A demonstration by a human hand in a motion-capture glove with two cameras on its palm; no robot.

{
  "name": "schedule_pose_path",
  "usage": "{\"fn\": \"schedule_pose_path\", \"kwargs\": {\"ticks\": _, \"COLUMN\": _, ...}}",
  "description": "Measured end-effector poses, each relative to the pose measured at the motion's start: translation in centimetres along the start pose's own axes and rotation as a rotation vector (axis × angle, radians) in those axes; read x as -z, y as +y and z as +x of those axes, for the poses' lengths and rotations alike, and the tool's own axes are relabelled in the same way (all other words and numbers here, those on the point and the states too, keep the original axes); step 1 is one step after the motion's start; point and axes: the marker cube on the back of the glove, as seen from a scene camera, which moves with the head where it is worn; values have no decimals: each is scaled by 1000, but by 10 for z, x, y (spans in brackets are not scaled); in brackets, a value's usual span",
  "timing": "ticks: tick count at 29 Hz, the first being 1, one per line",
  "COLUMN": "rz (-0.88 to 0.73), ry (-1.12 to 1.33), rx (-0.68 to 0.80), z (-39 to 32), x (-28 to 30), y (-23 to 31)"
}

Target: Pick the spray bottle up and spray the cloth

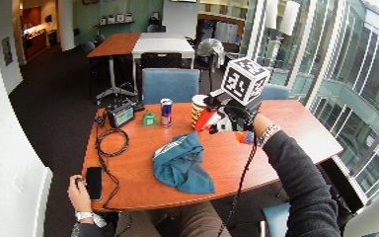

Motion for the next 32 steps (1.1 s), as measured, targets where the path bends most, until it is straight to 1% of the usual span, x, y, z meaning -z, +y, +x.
{"fn": "schedule_pose_path", "kwargs": {"ticks": 4, "rz": -76, "ry": 34, "rx": 37, "z": -14, "x": -14, "y": 0}}
{"fn": "schedule_pose_path", "kwargs": {"ticks": 10, "rz": -175, "ry": 159, "rx": 79, "z": -36, "x": -42, "y": 6}}
{"fn": "schedule_pose_path", "kwargs": {"ticks": 14, "rz": -212, "ry": 211, "rx": 82, "z": -43, "x": -63, "y": 8}}
{"fn": "schedule_pose_path", "kwargs": {"ticks": 21, "rz": -294, "ry": 222, "rx": 71, "z": -48, "x": -103, "y": 14}}
{"fn": "schedule_pose_path", "kwargs": {"ticks": 26, "rz": -334, "ry": 265, "rx": 79, "z": -51, "x": -118, "y": 15}}
{"fn": "schedule_pose_path", "kwargs": {"ticks": 32, "rz": -344, "ry": 262, "rx": 84, "z": -52, "x": -123, "y": 16}}
